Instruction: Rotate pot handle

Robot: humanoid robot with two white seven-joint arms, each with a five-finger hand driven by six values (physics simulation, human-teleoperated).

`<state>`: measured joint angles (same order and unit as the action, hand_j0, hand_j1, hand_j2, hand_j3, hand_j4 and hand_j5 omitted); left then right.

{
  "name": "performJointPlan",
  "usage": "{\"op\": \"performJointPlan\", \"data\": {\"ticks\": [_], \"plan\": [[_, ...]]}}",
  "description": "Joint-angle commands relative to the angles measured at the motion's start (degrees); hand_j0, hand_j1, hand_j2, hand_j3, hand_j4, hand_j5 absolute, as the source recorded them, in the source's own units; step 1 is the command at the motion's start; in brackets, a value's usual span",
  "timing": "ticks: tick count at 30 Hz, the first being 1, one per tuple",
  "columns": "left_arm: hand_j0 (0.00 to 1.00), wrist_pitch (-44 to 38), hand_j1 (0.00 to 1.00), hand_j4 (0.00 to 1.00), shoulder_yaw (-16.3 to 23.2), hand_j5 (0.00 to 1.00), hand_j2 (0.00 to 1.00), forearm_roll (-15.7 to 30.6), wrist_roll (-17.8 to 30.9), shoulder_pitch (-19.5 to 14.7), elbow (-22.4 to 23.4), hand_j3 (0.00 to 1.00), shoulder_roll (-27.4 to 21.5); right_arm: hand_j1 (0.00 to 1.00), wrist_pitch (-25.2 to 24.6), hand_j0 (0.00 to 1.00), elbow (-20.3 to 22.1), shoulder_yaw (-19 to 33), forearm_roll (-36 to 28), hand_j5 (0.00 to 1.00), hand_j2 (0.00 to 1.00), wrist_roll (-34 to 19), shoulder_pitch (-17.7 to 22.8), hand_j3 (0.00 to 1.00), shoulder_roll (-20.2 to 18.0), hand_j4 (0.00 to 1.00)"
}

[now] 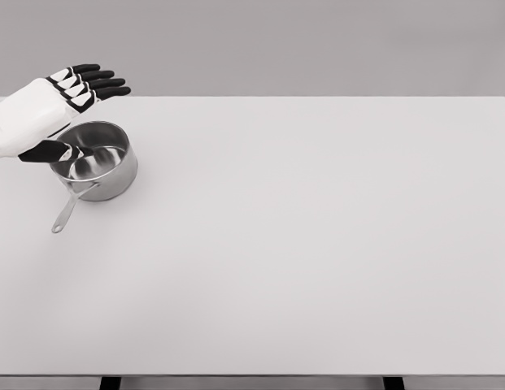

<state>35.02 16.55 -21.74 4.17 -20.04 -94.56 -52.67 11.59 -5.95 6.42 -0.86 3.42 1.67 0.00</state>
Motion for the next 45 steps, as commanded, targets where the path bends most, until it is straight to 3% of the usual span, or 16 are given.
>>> {"op": "performJointPlan", "data": {"ticks": [1, 9, 14, 17, 19, 23, 27, 31, 35, 37, 45], "plan": [[1.00, -0.02, 1.00, 1.00, -0.03, 1.00, 1.00, 0.39, -0.04, 0.00, -0.01, 1.00, -0.15, 1.00, -0.08, 1.00, -0.20, -0.18, -0.10, 1.00, 1.00, 0.27, 0.00, 1.00, 0.00, 1.00], [1.00, -0.02, 1.00, 1.00, 0.85, 1.00, 1.00, 0.12, 0.23, -0.53, -1.76, 1.00, 0.20, 1.00, 0.01, 1.00, -0.02, 0.08, -0.01, 1.00, 1.00, 0.18, 0.09, 1.00, 0.00, 1.00], [1.00, -0.02, 1.00, 1.00, 12.27, 1.00, 1.00, -0.67, 1.02, -3.60, -5.89, 1.00, 4.33, 1.00, 0.01, 1.00, -0.02, 0.08, -0.01, 1.00, 1.00, 0.18, 0.00, 1.00, 0.00, 1.00], [1.00, -0.02, 1.00, 1.00, 14.12, 1.00, 1.00, -2.78, 0.75, -2.72, -6.51, 1.00, 5.73, 1.00, 0.01, 1.00, -0.02, 0.08, -0.01, 1.00, 1.00, 0.18, 0.09, 1.00, 0.00, 1.00], [1.00, -0.02, 1.00, 1.00, 16.23, 1.00, 1.00, -6.73, 0.23, -2.64, -6.25, 1.00, 8.20, 1.00, 0.01, 1.00, -0.02, 0.08, -0.01, 1.00, 1.00, 0.18, 0.09, 1.00, 0.00, 1.00], [1.00, -0.02, 1.00, 1.00, 16.41, 1.00, 1.00, -12.18, 0.14, -1.67, -5.11, 1.00, 10.57, 1.00, 0.01, 1.00, -0.02, 0.08, -0.01, 1.00, 1.00, 0.18, 0.09, 1.00, 0.00, 1.00], [1.00, -0.02, 1.00, 1.00, 16.06, 1.00, 1.00, -16.31, -0.39, -1.14, 2.27, 1.00, 13.21, 1.00, 0.01, 1.00, -0.02, 0.08, -0.01, 1.00, 1.00, 0.18, 0.09, 1.00, 0.00, 1.00], [1.00, -0.02, 1.00, 1.00, 14.83, 1.00, 1.00, -16.40, -0.39, -1.32, 6.84, 1.00, 14.00, 1.00, 0.01, 1.00, -0.02, 0.08, -0.01, 1.00, 1.00, 0.18, 0.09, 1.00, 0.00, 1.00], [1.00, -0.02, 1.00, 1.00, 9.91, 1.00, 1.00, -16.40, -0.39, -1.32, 8.96, 1.00, 13.73, 1.00, 0.01, 1.00, -0.02, 0.08, -0.01, 1.00, 1.00, 0.18, 0.09, 1.00, 0.00, 1.00], [1.00, -0.02, 1.00, 1.00, 9.82, 1.00, 1.00, -16.66, -0.39, -1.23, 11.50, 1.00, 14.88, 1.00, 0.01, 1.00, -0.02, 0.08, -0.01, 1.00, 1.00, 0.18, 0.09, 1.00, 0.00, 1.00], [1.00, -0.02, 1.00, 1.00, 9.64, 1.00, 1.00, -17.63, -1.18, -0.62, 12.56, 1.00, 15.49, 1.00, 0.01, 1.00, -0.02, 0.08, -0.01, 1.00, 1.00, 0.18, 0.09, 1.00, 0.00, 1.00]]}}
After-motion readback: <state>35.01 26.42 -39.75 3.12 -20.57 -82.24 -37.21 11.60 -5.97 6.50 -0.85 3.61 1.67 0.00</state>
